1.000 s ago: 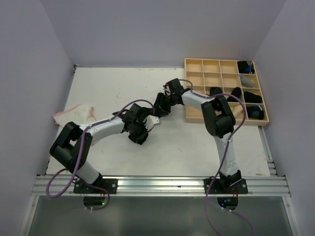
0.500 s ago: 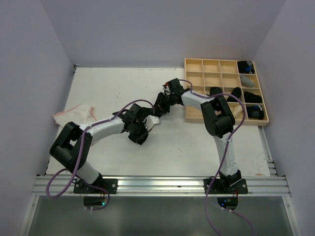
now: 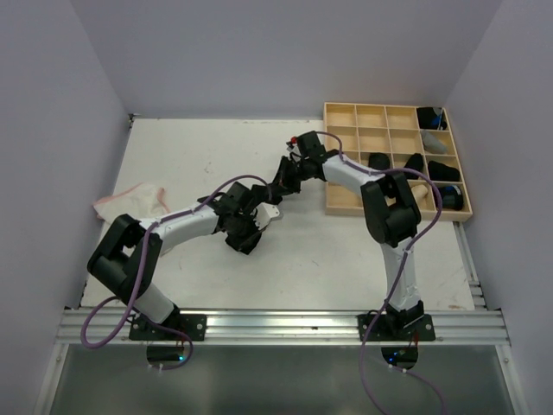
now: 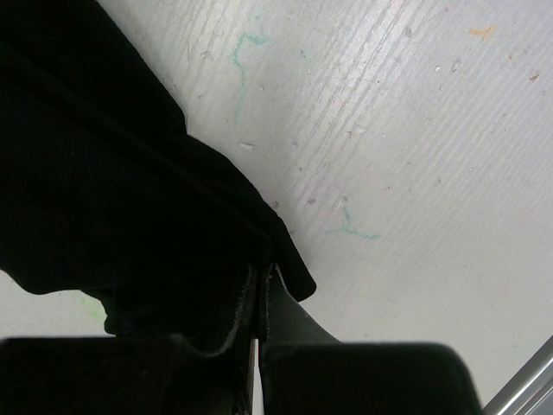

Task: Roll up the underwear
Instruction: Fold the underwear

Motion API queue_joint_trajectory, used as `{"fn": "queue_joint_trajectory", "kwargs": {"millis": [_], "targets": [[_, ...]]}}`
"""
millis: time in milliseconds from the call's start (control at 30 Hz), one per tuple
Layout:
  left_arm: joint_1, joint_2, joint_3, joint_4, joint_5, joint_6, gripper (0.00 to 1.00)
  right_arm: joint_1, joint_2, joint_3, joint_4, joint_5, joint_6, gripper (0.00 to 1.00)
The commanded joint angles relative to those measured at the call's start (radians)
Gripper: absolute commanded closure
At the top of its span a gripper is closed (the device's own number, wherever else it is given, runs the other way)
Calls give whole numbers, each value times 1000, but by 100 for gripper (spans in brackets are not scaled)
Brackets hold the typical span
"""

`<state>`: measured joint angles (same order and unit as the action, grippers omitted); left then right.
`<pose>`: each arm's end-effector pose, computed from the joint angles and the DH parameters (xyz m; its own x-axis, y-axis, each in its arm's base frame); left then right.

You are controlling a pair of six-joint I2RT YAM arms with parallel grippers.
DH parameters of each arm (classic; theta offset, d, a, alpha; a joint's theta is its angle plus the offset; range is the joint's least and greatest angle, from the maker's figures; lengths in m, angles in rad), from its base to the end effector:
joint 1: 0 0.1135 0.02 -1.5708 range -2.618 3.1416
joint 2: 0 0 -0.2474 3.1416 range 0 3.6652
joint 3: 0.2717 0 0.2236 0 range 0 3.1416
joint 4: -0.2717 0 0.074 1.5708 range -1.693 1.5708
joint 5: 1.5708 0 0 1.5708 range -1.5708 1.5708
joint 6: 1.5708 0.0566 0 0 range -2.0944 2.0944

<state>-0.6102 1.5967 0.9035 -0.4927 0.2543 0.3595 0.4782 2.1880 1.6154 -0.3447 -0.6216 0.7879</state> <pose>0.2203 -0.1714 0.1500 -0.4887 0.7572 -0.4335 0.8588 0.5049 -0.0862 0.3841 0.2362 0.1537 -0.9852 0.1384 -0.1011 0.0141 0.6532 0.7571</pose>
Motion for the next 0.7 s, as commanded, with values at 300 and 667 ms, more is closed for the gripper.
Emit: {"fn": "queue_joint_trajectory", "kwargs": {"millis": [300,667], "targets": [[15,40,-31,-58,-63,9,100,-10,-125,-68,-123,33,-113,100],[15,43,-26,-58,-69,-1,100,-13,52,55,-10,-13,-52,95]]}}
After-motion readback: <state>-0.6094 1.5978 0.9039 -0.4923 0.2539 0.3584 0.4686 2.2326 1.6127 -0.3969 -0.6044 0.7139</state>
